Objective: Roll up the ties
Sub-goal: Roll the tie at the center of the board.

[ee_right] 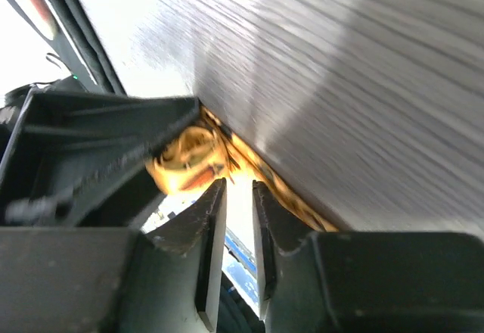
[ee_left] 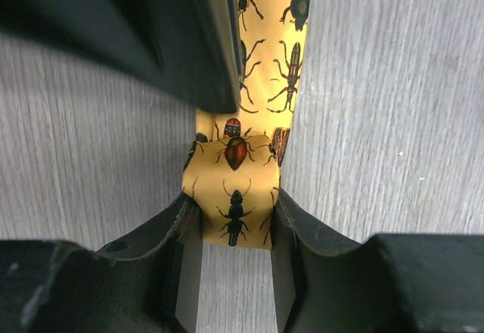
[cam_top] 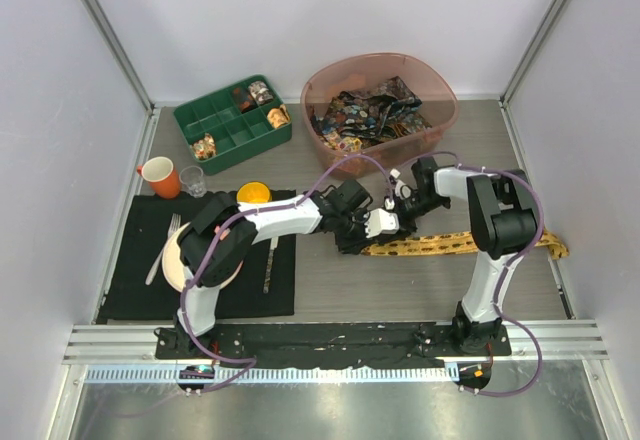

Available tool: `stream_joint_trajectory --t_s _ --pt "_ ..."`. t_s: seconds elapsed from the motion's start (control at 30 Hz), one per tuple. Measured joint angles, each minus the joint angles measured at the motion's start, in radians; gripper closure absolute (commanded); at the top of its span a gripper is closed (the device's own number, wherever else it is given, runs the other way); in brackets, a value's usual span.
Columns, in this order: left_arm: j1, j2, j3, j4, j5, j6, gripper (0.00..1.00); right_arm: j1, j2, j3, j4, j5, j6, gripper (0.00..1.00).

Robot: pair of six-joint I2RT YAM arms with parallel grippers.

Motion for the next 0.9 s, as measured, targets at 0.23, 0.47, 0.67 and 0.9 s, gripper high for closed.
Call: stream_joint_trajectory --t_s 0.23,0.47,0.67,0.9 --pt "0.000 0.006 0.015 -0.027 -0.015 0.019 1.00 -0.036 -0.052 -0.032 0.013 -0.060 0.019 0.62" --pt "0.000 0.007 0.019 -0.033 -0.015 0.025 1.00 -0.009 -0.052 -0.058 0.094 -0.121 0.111 0.61" --pt "0.000 0.008 0.019 -0.034 -0.015 0.027 1.00 0.025 -0.052 -0.065 0.150 -0.132 0.155 0.61" --pt "0.000 0.008 0.019 -0.034 -0.016 0.027 1.00 0.058 -0.052 -0.072 0.172 -0.107 0.163 0.99"
